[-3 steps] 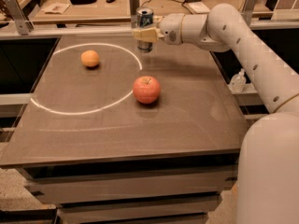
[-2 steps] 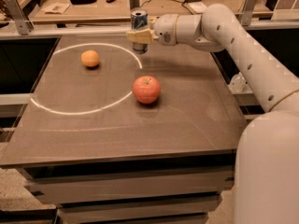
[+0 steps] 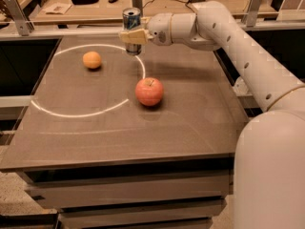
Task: Move redbull can near orange
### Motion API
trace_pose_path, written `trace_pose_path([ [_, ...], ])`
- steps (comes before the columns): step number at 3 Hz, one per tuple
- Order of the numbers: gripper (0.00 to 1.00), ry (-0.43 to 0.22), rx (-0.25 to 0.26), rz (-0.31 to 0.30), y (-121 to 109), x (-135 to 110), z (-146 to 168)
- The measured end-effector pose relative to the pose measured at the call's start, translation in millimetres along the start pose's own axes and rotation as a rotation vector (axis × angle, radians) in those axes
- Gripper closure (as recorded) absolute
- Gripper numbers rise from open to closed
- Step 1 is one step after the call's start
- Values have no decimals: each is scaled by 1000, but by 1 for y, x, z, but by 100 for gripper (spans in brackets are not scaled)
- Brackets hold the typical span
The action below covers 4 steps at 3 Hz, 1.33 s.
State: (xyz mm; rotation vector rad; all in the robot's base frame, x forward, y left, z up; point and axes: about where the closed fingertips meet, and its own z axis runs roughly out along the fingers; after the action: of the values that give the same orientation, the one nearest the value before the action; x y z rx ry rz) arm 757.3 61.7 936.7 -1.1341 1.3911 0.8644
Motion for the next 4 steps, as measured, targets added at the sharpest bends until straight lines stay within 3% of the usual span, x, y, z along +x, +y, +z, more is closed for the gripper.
trace_pose_path([
  [3,100,-34,-73,-30,47,-24,49],
  [4,100,-39,-112,-22,74,-15,81],
])
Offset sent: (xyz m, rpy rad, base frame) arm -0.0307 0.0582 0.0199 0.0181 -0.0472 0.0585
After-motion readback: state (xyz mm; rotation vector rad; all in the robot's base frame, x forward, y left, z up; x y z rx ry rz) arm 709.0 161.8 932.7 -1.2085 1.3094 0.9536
